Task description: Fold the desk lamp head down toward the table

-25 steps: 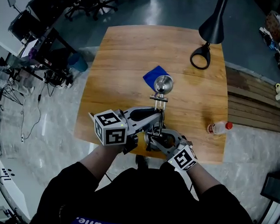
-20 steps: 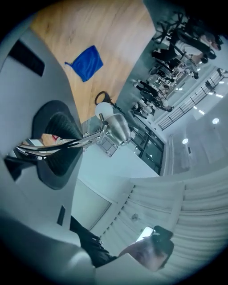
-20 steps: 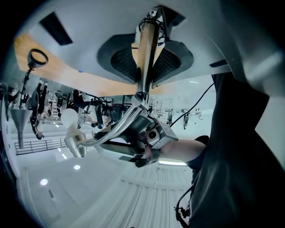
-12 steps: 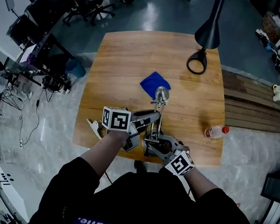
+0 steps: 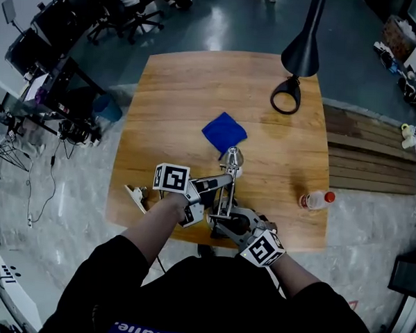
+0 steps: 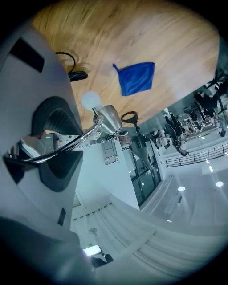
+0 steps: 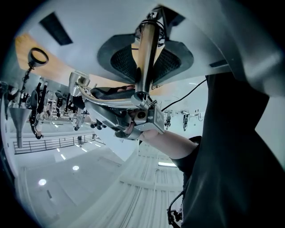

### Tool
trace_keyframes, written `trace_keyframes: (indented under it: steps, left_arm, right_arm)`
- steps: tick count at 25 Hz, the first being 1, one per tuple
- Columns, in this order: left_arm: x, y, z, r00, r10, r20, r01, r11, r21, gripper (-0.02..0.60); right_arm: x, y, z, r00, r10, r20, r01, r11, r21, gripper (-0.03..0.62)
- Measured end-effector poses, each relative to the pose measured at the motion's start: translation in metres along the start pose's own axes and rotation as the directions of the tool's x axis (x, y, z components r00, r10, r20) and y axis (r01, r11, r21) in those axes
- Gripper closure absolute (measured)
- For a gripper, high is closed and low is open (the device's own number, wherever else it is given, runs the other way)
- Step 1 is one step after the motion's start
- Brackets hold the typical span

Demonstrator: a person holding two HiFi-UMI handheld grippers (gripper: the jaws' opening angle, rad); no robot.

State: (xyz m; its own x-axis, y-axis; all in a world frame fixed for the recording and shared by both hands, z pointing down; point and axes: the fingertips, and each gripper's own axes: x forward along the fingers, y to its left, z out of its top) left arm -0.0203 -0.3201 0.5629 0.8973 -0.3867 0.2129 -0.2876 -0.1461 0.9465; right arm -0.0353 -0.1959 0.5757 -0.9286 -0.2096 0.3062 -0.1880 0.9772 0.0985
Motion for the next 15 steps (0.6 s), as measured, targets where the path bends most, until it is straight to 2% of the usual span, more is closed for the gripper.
trace_keyframes:
  steps: [4, 8, 12, 15]
  left_arm:
    - [0.0, 0.001, 0.001, 0.999, -0.012, 0.03, 0.014, 0.998, -0.059, 0.476]
    - [0.001, 0.011, -0.003, 1.0, -0.003, 0.019, 0.005, 0.995, -0.099, 0.474]
    - [0.004, 0.014, -0.006, 0.998, -0.054, 0.031, 0.058, 0.985, -0.162, 0.468]
    - [0.003, 0.018, -0.006, 0.998, -0.044, 0.045, 0.052, 0.98, -0.195, 0.468]
  right_arm:
    - [0.0, 0.0, 0.0, 1.0, 0.012, 0.0, -0.012, 1.0, 0.001, 0.477]
    - [0.0, 0.002, -0.001, 1.0, 0.024, -0.001, -0.024, 1.0, -0.002, 0.477]
    - [0.0, 0.002, 0.001, 1.0, 0.031, -0.003, -0.031, 1.0, 0.0, 0.477]
    - [0.001, 0.001, 0.0, 0.999, 0.037, -0.003, -0.037, 0.999, -0.004, 0.477]
